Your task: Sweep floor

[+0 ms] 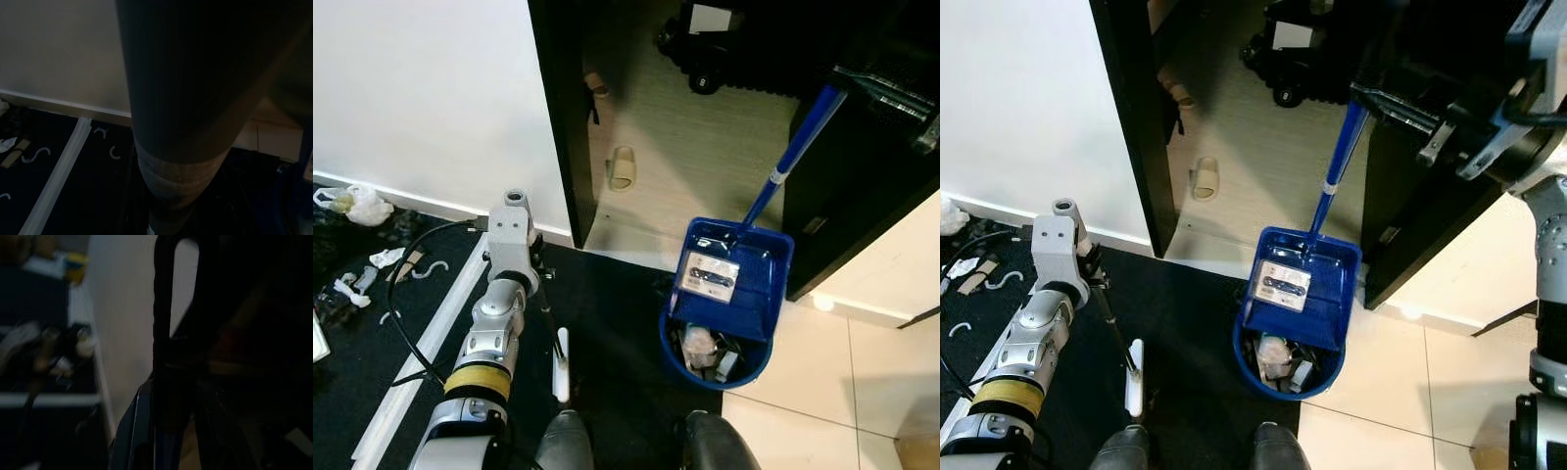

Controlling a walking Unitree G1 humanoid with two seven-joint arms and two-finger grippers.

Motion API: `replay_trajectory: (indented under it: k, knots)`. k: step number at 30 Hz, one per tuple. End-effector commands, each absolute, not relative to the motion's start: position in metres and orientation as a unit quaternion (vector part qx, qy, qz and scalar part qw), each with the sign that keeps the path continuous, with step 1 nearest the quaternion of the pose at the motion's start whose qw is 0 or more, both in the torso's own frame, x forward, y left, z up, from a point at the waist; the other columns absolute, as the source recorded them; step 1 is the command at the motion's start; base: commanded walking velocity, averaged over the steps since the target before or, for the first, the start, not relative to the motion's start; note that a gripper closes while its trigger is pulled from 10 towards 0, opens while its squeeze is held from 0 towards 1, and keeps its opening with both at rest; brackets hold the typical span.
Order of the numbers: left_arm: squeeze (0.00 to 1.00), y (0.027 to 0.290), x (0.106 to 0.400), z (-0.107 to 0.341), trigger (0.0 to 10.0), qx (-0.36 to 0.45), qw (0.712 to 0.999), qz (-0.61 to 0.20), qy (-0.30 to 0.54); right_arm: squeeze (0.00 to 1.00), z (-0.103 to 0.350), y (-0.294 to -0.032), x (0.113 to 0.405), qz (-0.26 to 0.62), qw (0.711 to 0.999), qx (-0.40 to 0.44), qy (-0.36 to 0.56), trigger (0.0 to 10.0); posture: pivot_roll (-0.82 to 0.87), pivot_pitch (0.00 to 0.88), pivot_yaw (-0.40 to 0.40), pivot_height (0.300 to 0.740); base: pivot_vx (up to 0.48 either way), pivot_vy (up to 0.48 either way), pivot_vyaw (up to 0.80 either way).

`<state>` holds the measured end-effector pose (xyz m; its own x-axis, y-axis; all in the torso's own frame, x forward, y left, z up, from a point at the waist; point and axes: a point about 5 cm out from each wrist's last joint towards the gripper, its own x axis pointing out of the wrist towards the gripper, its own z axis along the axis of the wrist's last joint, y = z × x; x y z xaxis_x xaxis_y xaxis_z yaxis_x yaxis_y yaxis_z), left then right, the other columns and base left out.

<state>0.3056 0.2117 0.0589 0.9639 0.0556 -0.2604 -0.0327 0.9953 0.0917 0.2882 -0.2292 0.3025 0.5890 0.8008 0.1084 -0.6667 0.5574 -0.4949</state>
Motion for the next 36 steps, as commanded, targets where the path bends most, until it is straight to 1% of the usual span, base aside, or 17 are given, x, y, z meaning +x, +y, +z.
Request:
replay_trajectory:
  k: [1, 2, 4, 6, 7, 8, 12, 16, 36]
  knots:
    - [0.00, 0.214, 0.308, 0.062, 10.0, 0.052, 0.990, 0.021, 0.132, 0.00, 0.314, -0.227, 0.283, 0.419, 0.855, -0.239, -0.194, 10.0, 0.04, 0.035, -0.013, 0.740, 0.000, 0.000, 0.00]
    - [0.00, 0.215, 0.309, 0.063, 10.0, 0.054, 0.990, 0.022, 0.130, 0.00, 0.321, -0.229, 0.286, 0.383, 0.849, -0.290, -0.219, 10.0, 0.04, 0.036, -0.011, 0.740, 0.000, 0.000, 0.00]
    - [0.00, 0.215, 0.309, 0.063, 10.0, 0.055, 0.990, 0.022, 0.129, 0.00, 0.324, -0.230, 0.288, 0.369, 0.848, -0.301, -0.232, 10.0, 0.04, 0.036, -0.011, 0.740, 0.000, 0.000, 0.00]
    - [0.00, 0.216, 0.309, 0.064, 10.0, 0.055, 0.990, 0.023, 0.128, 0.00, 0.330, -0.230, 0.288, 0.354, 0.839, -0.324, -0.258, 10.0, 0.04, 0.036, -0.010, 0.740, 0.000, 0.000, 0.00]
    - [0.00, 0.216, 0.309, 0.064, 10.0, 0.055, 0.990, 0.023, 0.128, 0.00, 0.330, -0.230, 0.288, 0.354, 0.839, -0.324, -0.258, 10.0, 0.04, 0.036, -0.010, 0.740, 0.000, 0.000, 0.00]
    - [0.00, 0.216, 0.309, 0.064, 10.0, 0.055, 0.990, 0.024, 0.128, 0.00, 0.335, -0.228, 0.288, 0.337, 0.831, -0.334, -0.289, 10.0, 0.04, 0.036, -0.010, 0.740, 0.000, 0.000, 0.00]
    - [0.00, 0.215, 0.309, 0.063, 10.0, 0.053, 0.990, 0.023, 0.128, 0.00, 0.335, -0.222, 0.286, 0.335, 0.827, -0.320, -0.319, 10.0, 0.04, 0.037, -0.012, 0.740, 0.000, 0.000, 0.00]
    - [0.00, 0.214, 0.309, 0.063, 10.0, 0.052, 0.990, 0.022, 0.129, 0.00, 0.331, -0.219, 0.286, 0.349, 0.831, -0.300, -0.312, 10.0, 0.04, 0.040, -0.014, 0.740, 0.000, 0.000, 0.00]
    - [0.00, 0.212, 0.307, 0.061, 10.0, 0.051, 0.990, 0.018, 0.130, 0.00, 0.334, -0.224, 0.288, 0.345, 0.829, -0.301, -0.320, 10.0, 0.04, 0.030, -0.018, 0.740, 0.000, 0.000, 0.00]
